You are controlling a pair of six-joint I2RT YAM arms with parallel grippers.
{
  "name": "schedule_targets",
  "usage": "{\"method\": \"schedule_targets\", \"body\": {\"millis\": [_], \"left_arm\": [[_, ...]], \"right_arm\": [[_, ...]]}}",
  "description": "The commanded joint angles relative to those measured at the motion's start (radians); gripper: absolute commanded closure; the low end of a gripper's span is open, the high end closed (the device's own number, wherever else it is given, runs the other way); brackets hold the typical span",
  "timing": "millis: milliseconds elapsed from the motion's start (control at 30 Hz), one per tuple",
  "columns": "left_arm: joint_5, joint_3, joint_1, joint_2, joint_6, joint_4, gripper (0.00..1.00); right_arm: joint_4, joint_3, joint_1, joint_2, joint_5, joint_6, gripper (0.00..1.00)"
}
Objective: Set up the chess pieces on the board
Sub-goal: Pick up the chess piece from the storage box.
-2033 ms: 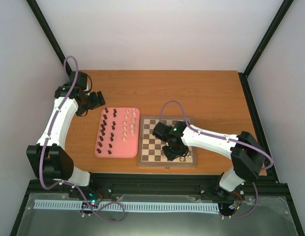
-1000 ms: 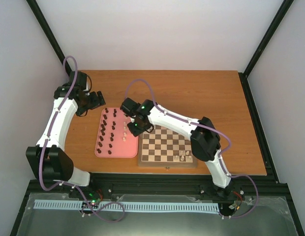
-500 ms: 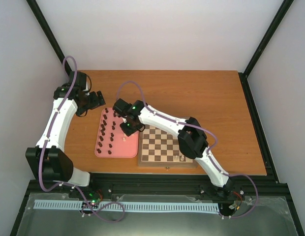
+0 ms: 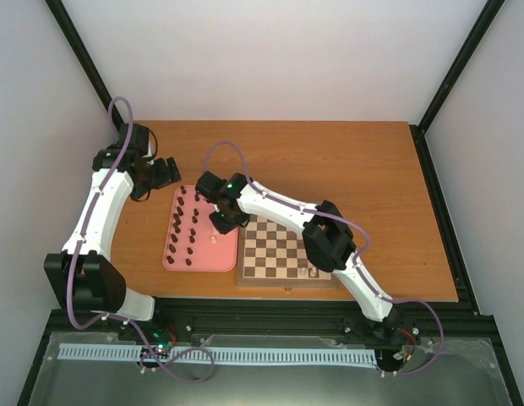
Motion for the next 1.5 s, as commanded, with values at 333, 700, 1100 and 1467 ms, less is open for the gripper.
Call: {"method": "schedule_targets", "body": {"millis": [333, 700, 1100, 1467], "left_arm": [[0.001, 0.028, -0.003, 0.009, 0.005, -0.004, 0.0], [-0.001, 0.032, -0.003, 0.017, 0.005, -0.004, 0.0], [-0.002, 0.032, -0.003, 0.022, 0.007, -0.005, 0.0], [-0.006, 0.032, -0.003, 0.022, 0.006, -0.004, 0.0]], "right_arm": [[0.037, 0.03, -0.018, 0.05, -0.022, 0.01, 0.64], [0.045, 0.034, -0.021, 0.059, -0.029, 0.01, 0.71], [0.038, 0.03, -0.028, 0.07, -0.035, 0.005, 0.89], [0.032, -0.039, -0.028, -0.109, -0.1, -0.056, 0.91]]}}
